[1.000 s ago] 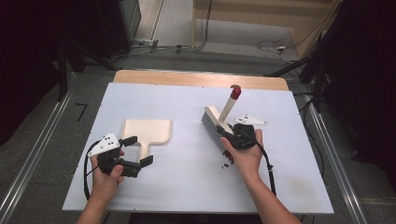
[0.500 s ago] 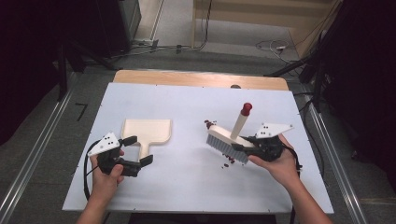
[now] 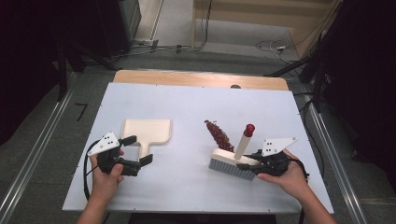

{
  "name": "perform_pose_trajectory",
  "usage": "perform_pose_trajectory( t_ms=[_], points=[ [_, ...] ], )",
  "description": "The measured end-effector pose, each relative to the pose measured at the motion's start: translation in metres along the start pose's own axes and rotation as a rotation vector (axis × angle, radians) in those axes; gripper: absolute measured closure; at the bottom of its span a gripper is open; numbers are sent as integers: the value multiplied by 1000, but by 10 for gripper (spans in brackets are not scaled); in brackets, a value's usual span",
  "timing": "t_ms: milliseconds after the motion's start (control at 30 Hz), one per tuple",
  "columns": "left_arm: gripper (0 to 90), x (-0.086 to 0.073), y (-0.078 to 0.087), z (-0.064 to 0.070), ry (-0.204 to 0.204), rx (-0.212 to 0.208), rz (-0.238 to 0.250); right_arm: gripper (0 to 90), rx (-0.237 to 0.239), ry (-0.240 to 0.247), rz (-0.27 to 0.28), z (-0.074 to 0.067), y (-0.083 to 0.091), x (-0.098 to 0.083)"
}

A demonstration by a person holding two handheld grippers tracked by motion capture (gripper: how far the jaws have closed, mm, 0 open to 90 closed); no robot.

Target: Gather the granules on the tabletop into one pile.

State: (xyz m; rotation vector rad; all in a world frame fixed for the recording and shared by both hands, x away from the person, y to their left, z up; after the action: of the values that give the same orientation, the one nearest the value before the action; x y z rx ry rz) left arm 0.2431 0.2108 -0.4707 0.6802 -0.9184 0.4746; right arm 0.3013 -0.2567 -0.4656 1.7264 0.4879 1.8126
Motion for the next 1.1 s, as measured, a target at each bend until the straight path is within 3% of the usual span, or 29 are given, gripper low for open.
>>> perform_pose_trajectory(
  t_ms=[600,1100],
  points=[
    [6,0,0,0,0,-1,3,652,-43,36,-4,48,-18,2],
    [6,0,0,0,0,-3,2,652,-62,42,-11,74,-33,10]
  ],
)
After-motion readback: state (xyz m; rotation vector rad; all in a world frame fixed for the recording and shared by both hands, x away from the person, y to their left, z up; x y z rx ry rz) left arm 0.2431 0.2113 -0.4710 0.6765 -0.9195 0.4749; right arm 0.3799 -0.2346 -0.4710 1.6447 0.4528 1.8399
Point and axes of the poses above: each handheld gripper's, and its own axes: y roughly backward along the jaws, x roughly out of its top, z roughly to its right, the point moved 1 cm from there along -y, roughly forward along the jaws, and after that the axes turned 13 degrees about y, right-handed, at the moved point
